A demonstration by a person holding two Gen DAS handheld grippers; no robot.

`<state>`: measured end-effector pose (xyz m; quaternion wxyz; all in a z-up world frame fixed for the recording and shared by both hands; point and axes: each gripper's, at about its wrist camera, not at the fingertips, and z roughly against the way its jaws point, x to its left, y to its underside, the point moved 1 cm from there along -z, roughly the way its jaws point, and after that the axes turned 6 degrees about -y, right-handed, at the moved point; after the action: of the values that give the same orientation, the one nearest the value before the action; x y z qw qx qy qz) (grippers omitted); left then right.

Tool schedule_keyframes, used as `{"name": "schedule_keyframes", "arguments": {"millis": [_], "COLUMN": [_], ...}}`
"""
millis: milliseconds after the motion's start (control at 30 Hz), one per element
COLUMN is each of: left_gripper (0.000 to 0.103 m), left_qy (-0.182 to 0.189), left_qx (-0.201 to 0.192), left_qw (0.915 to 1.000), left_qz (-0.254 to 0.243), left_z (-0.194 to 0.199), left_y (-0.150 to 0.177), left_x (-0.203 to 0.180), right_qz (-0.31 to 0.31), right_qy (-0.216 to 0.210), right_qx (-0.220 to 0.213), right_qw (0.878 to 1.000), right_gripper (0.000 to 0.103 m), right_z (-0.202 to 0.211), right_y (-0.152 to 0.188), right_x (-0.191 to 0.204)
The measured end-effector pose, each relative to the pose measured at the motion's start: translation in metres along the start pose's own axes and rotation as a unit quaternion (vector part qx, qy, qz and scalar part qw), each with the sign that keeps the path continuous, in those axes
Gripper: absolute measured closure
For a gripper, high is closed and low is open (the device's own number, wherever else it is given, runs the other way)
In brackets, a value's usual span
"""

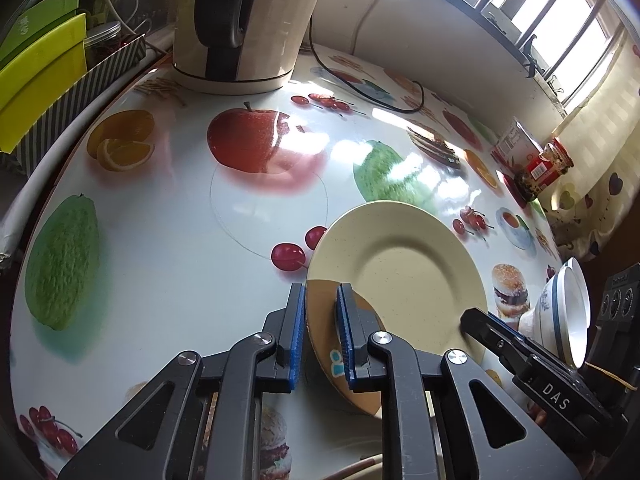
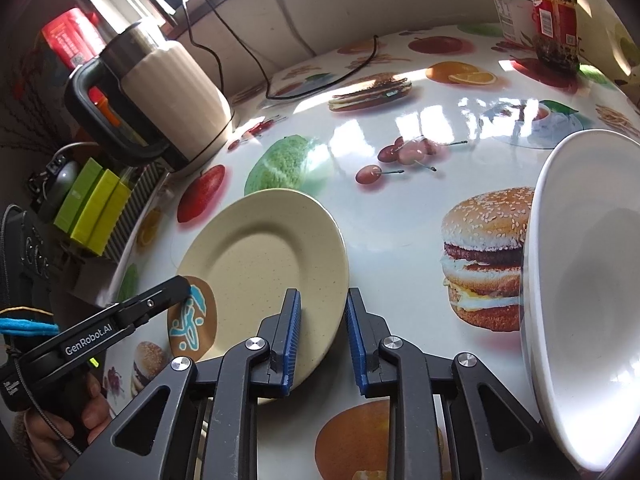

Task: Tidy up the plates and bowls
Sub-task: 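Close the right gripper on the cream plate rim, then lift the cream plate with the right gripper toward the plate stack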

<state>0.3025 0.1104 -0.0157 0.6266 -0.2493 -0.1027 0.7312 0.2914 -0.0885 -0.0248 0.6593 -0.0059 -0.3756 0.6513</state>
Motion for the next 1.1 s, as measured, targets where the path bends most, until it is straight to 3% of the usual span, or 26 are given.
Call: {"name": "schedule_keyframes", "arguments": {"millis": [1100], "left_gripper": [0.086], "left_qy": [-0.019], "left_qx": [-0.015], "left_qw": [0.9997], "left_qz": [0.002], "left_z": [0.022], "left_y": [0.013], "left_x": [0.011], "right_qz": [0.001], "right_qy": [-0.026], "right_qx": [0.003], "right_qw": [1.0], "right_gripper": [0.082], "right_z": [0.0], "right_y": [0.01], "right_x": [0.007]}}
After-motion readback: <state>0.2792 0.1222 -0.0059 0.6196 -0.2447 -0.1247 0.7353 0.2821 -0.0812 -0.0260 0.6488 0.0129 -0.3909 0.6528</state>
